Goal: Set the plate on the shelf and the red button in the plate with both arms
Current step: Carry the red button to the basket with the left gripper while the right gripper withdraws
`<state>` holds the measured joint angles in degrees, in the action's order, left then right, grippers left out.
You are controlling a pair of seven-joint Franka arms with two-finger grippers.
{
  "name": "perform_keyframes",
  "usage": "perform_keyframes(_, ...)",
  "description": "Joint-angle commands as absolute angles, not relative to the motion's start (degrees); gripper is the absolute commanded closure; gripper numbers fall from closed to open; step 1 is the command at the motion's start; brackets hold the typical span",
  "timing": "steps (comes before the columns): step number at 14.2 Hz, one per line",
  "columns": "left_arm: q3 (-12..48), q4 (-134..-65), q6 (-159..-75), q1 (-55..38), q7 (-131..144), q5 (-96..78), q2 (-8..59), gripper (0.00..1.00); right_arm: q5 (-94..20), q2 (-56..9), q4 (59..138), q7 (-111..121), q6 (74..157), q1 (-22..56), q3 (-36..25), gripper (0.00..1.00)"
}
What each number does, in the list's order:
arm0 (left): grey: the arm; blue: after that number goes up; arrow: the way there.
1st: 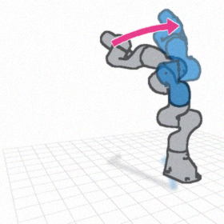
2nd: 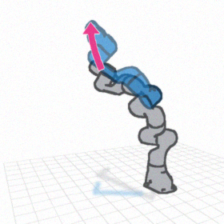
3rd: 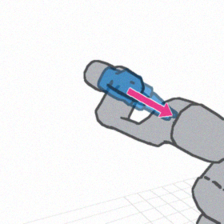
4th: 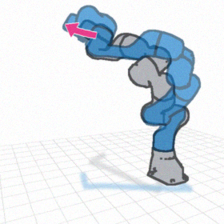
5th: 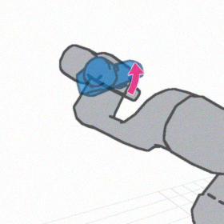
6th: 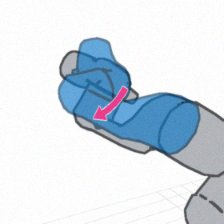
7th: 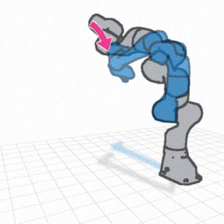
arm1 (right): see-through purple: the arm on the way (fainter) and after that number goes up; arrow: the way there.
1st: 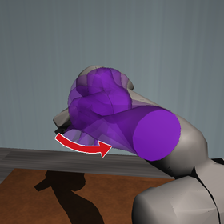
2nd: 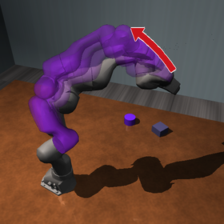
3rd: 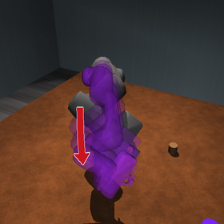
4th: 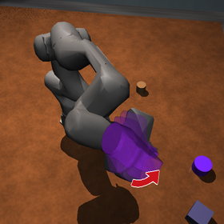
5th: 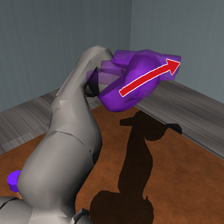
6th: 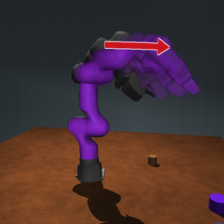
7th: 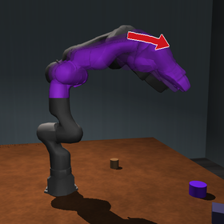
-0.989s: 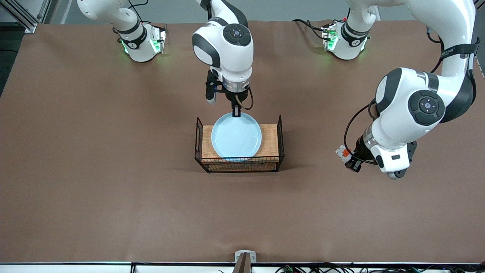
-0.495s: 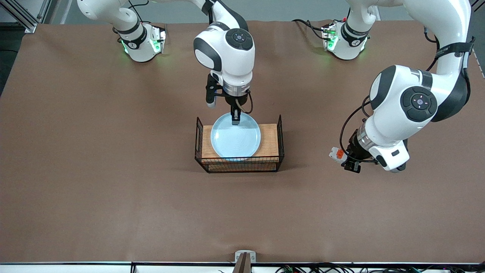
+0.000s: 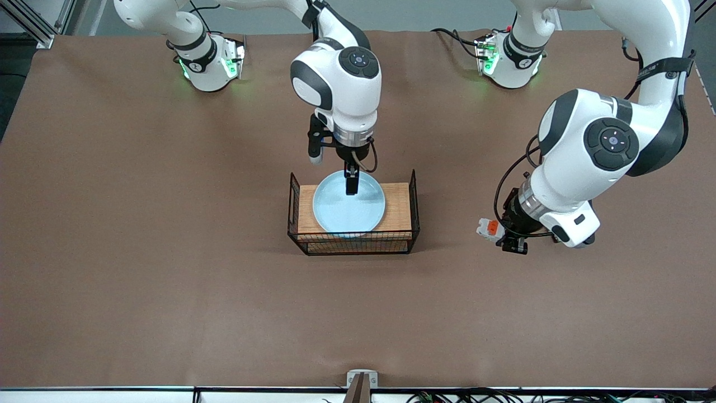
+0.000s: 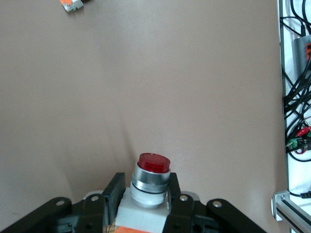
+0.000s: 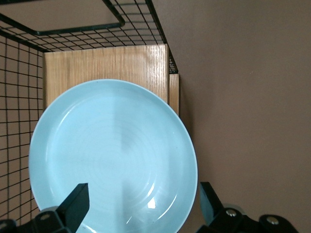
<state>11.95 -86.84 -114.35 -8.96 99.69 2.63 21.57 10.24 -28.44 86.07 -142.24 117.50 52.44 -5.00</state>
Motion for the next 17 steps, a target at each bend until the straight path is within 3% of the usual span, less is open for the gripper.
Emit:
perform_keyframes(1,11.95,-85.25,-113.47,-9.49,101.68,1.58,21.71,0.82,8.89,-29.00,81.23,-138.63,111.56,51.51,-4.75,0.00)
perform_keyframes(7,12.04,-82.97,-111.63,-13.88,108.45,1.41,21.45,0.82,-1.22,-28.13,70.59,-111.66,93.80,42.38,-4.75,0.00)
perform_keyframes(17,10.99,-76.30,-107.75,-27.14,124.87,2.37,25.12,0.82,-2.29,-19.69,69.96,-60.87,77.71,22.26,-5.36,0.00)
